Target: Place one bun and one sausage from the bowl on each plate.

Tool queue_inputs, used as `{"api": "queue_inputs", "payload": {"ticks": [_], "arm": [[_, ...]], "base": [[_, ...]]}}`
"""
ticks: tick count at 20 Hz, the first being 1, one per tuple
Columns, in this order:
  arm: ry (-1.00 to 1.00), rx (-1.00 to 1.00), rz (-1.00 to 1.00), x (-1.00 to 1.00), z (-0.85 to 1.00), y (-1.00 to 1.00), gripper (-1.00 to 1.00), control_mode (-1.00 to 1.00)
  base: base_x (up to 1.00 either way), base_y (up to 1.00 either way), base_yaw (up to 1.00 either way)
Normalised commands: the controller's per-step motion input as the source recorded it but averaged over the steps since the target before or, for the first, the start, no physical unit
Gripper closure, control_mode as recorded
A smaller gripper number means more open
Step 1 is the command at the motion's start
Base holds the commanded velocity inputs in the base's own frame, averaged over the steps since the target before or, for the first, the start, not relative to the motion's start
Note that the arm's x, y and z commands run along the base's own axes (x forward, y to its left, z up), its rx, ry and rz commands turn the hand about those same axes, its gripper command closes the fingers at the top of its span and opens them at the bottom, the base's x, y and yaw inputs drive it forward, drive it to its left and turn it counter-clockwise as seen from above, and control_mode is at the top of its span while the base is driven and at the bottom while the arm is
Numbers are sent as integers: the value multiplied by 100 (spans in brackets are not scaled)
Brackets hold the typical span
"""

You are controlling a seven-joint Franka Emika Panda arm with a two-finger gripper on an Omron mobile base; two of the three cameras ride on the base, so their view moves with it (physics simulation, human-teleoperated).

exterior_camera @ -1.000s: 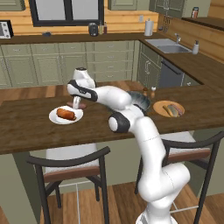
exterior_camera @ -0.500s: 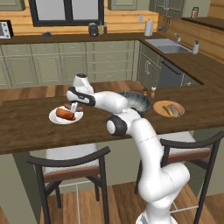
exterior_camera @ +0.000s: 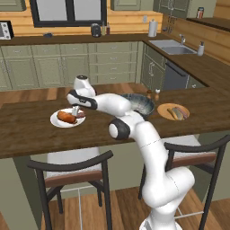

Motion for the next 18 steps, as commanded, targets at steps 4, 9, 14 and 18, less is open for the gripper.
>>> {"api": "queue_inputs", "payload": {"ticks": [4,9,14,18], "arm": [[0,-8,-8,-5,0,0,-100,-100],[-1,-6,-11,-46,47,-34,-100,-100],[-5,-1,-15,-72,36,-75,-100,-100],[-9,0,-18,-100,0,-96,-100,-100]], "base": [[0,0,0],[0,0,0],[0,0,0],[0,0,0]]}}
